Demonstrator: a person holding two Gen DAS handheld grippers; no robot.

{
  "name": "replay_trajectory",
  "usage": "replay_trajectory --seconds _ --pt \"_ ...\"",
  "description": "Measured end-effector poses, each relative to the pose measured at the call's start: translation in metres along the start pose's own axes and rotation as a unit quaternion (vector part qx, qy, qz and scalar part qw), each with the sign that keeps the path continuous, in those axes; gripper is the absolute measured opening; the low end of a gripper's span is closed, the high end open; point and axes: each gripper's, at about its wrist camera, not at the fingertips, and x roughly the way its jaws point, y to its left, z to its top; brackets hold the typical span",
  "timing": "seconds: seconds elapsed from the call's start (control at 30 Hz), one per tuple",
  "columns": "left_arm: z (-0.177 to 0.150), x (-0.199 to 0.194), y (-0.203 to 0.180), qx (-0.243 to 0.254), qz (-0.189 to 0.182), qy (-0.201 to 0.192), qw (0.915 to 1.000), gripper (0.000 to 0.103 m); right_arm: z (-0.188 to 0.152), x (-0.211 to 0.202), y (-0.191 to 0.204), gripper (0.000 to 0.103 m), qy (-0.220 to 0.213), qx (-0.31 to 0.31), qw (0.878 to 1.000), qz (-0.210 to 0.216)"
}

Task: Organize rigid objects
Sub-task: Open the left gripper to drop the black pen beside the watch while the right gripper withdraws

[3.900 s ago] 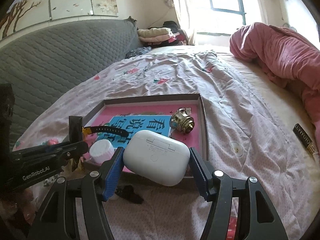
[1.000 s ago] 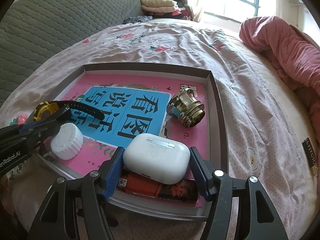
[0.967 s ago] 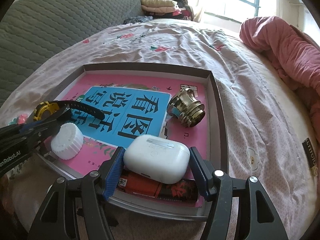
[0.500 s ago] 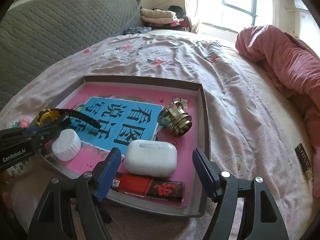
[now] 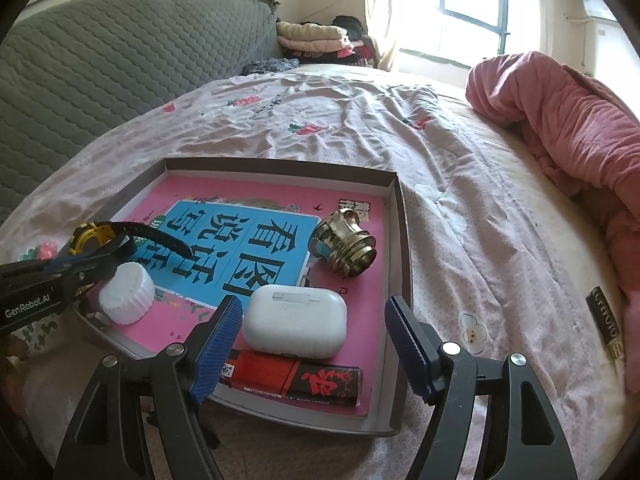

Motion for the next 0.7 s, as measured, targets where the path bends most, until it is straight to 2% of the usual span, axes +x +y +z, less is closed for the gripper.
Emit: replay_trajectory --seconds 0.4,0.47,0.57,0.7 --pt "0.0027 -0.0006 0.0008 -0.008 -0.016 0.003 0.9998 0.028 0.0006 -0.001 -0.0001 0.075 -0.004 0.0 1.0 0.001" --pt "0.0034 -0.0014 -0.0001 -0.008 -0.022 -0.001 0.9997 0.036 0.0002 -0.0023 0.0004 0.075 -0.006 0.0 1.0 0.002" --pt "0.0039 -0.0038 -0.0023 -0.008 -0.025 -0.006 0.9996 0.042 0.0006 -0.0029 -0.0001 0.075 -0.007 0.0 1.0 0.003" --pt "0.0043 -0.0065 -0.001 -0.013 -0.024 -0.011 0.9996 0.042 0.0008 -0.0047 0.0001 0.075 -0.012 0.002 1.0 0.006"
